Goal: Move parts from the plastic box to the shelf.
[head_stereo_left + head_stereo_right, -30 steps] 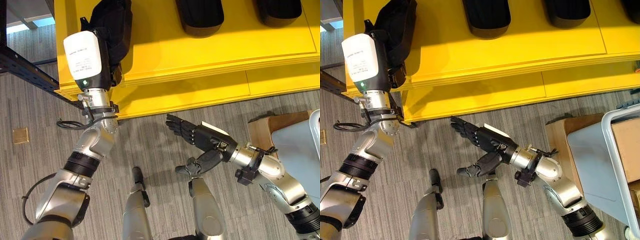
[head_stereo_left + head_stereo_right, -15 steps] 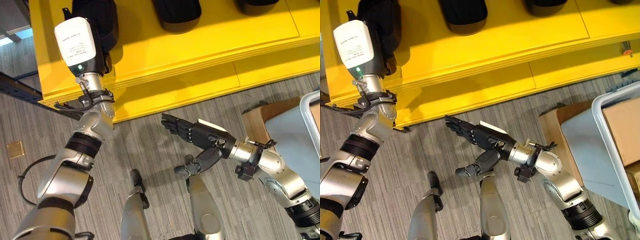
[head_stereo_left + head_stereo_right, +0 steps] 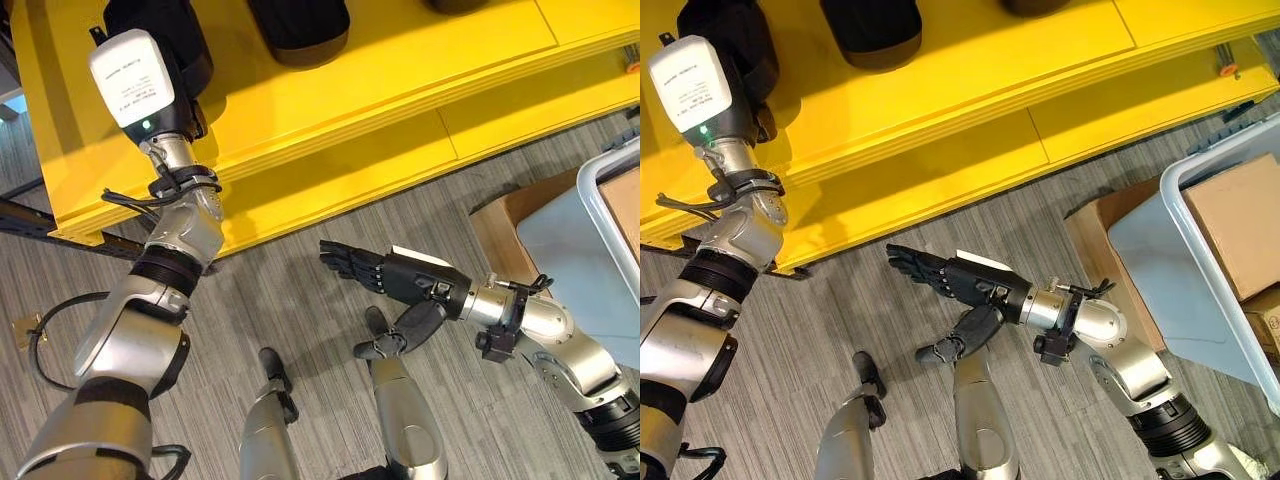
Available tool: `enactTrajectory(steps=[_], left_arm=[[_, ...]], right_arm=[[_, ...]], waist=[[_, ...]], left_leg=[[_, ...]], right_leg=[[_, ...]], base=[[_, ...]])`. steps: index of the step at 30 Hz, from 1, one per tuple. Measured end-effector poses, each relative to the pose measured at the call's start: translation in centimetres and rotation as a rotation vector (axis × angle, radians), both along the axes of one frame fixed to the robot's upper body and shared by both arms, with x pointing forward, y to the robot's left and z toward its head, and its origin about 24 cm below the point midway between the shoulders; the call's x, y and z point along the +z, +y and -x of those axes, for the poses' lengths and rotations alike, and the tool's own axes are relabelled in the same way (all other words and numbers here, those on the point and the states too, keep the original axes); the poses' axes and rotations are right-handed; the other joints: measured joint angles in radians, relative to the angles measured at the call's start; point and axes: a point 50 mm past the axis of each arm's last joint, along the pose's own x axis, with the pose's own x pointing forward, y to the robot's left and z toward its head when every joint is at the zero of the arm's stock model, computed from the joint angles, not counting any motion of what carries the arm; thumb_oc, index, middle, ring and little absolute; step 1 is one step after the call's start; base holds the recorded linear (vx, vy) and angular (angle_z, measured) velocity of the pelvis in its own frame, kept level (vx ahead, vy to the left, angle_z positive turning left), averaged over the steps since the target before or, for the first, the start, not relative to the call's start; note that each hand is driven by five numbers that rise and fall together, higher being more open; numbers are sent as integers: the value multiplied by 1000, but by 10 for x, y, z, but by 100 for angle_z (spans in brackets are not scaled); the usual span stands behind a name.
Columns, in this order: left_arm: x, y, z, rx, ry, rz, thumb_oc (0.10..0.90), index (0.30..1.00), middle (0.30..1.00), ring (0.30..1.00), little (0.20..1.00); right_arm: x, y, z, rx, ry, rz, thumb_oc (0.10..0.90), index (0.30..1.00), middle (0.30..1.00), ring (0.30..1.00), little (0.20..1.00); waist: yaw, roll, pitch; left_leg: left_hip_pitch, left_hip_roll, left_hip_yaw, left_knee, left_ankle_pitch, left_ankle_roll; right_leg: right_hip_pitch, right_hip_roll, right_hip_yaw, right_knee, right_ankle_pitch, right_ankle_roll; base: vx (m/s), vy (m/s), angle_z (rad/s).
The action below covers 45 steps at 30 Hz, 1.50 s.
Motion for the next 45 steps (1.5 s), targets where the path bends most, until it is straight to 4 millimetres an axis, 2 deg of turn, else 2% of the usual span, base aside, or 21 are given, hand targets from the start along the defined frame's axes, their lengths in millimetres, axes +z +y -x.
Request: enactTrajectory(steps=[9,15,21,22,23,27,45], left_arm=[[-4,3,1,10,-19,78,400,300,300,300,300],[-14,7,2,31,-10,112,400,300,300,300,300],[-19,0,0,19,2,153,400,300,300,300,300],[-20,0,0,20,6,154,610,594,594,594,594],[-20,0,0,23,13,157,900,1000,1000,1000,1000],[-28,1,-2,7,68,203,900,1000,1000,1000,1000],[-30,-4,-5,-71,90,246,900,1000,1000,1000,1000]], right_arm=[[0,1,0,8,1,2,900,1000,1000,1000,1000],[-2,2,0,-2,6,2,900,1000,1000,1000,1000],[-3,2,0,-14,9,5,900,1000,1000,1000,1000],[-3,2,0,-17,8,4,900,1000,1000,1000,1000],[-3,2,0,-18,8,4,900,1000,1000,1000,1000],[-3,2,-1,-26,7,3,900,1000,1000,1000,1000],[-3,-1,0,-28,7,21,900,1000,1000,1000,1000]], waist=[[9,0,0],[15,0,0],[34,0,0],[34,0,0],[33,0,0],[30,0,0],[30,-1,0]], left_leg=[[3,2,-2,0,1,1],[2,4,-5,1,3,4],[1,5,-16,3,0,-1],[1,5,-17,3,0,-1],[0,5,-17,3,1,0],[-4,5,-18,9,0,-1],[-7,5,-16,29,-13,1]], right_leg=[[-2,4,0,20,-7,0],[-2,5,-2,21,-8,-1],[-4,6,-10,34,-22,-7],[-4,6,-11,34,-23,-7],[-4,6,-12,34,-23,-7],[-4,6,-12,38,-23,-6],[-1,6,-7,33,-23,-6]], base=[[0,0,0],[-2,-11,0],[-7,-15,5],[0,0,0],[0,0,0],[0,0,0],[0,2,0]])
